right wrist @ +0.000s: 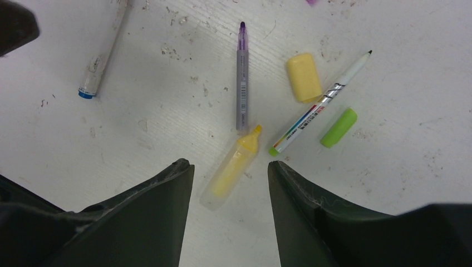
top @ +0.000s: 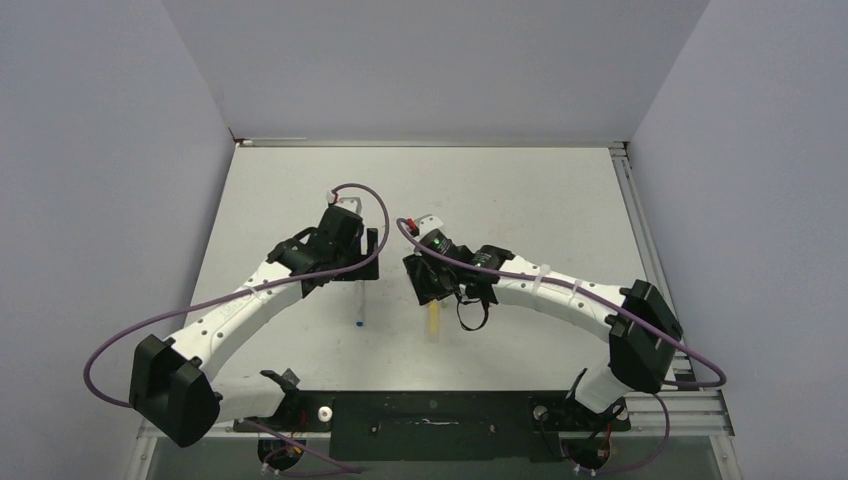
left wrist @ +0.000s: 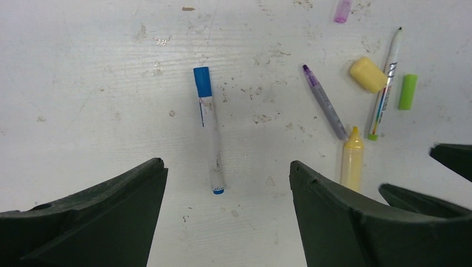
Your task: Insert the pens into the pen caps
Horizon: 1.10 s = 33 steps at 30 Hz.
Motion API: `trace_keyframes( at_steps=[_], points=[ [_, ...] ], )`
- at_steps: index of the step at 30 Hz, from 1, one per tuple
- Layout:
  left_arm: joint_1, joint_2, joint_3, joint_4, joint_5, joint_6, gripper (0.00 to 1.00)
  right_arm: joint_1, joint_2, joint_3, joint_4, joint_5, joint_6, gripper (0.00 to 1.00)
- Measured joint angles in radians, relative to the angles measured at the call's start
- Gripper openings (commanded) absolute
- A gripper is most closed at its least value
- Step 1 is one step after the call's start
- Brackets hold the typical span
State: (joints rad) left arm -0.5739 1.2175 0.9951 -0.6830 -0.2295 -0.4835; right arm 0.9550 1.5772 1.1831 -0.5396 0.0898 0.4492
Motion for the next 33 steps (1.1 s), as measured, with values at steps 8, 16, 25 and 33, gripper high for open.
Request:
trace_keyframes(
  at_steps=[8, 16, 25, 33],
  points=[
    [0.015, -0.180, -0.009, -0.006, 0.061, 0.043, 0.81, -0.022, 0.166, 0.079, 0.024, -0.031, -0.024, 0.39],
    [0.021, -0.290, -0.083, -0.003, 0.108, 0.060, 0.81, -0.033, 0.299, 0.139, 0.030, -0.053, -0.039, 0.35],
    [0.026, -0.399, -0.161, 0.016, 0.145, 0.081, 0.82, -0.044, 0.393, 0.221, 0.031, -0.042, -0.050, 0.34],
    [0.027, -0.426, -0.200, 0.042, 0.161, 0.085, 0.83, -0.061, 0.467, 0.281, 0.029, -0.019, -0.066, 0.33]
  ],
)
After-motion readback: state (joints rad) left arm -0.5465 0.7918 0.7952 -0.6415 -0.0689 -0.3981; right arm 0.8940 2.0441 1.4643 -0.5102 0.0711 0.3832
